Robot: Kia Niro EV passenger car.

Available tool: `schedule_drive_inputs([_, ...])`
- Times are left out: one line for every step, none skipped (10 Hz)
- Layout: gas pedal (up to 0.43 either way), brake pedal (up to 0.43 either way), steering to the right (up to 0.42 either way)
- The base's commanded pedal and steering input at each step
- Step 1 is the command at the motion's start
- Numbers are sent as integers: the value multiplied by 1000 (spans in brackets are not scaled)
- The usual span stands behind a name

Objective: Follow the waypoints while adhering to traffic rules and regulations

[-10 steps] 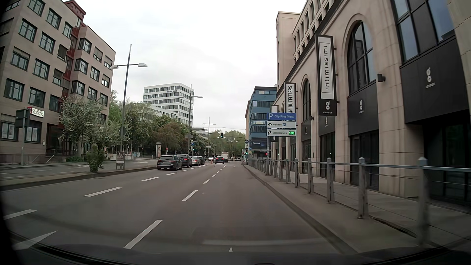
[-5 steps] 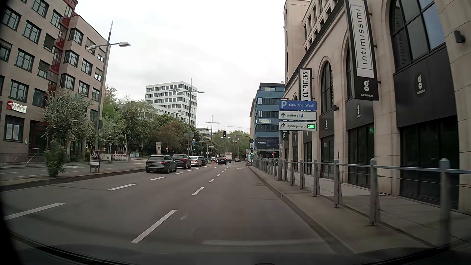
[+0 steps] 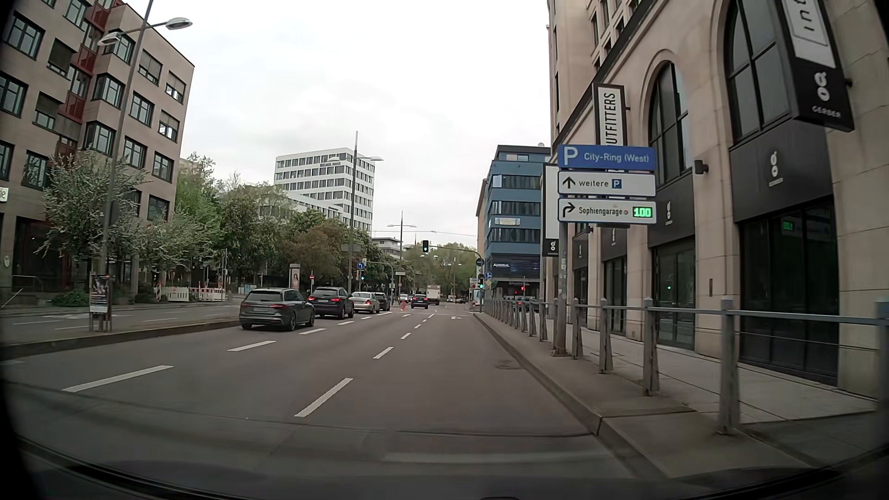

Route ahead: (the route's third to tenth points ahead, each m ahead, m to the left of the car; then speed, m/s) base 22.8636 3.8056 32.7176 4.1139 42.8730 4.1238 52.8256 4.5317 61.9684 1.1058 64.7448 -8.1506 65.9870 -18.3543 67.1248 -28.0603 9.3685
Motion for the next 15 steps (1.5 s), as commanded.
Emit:
schedule_drive_inputs([59,0,-5])
schedule_drive_inputs([59,0,-5])
schedule_drive_inputs([59,0,-5])
schedule_drive_inputs([59,0,-5])
schedule_drive_inputs([59,0,-5])
schedule_drive_inputs([59,0,-7])
schedule_drive_inputs([59,0,-7])
schedule_drive_inputs([59,0,-6])
schedule_drive_inputs([47,0,-6])
schedule_drive_inputs([47,0,-7])
schedule_drive_inputs([47,0,-7])
schedule_drive_inputs([47,0,-7])
schedule_drive_inputs([47,0,-7])
schedule_drive_inputs([47,0,-2])
schedule_drive_inputs([47,0,1])
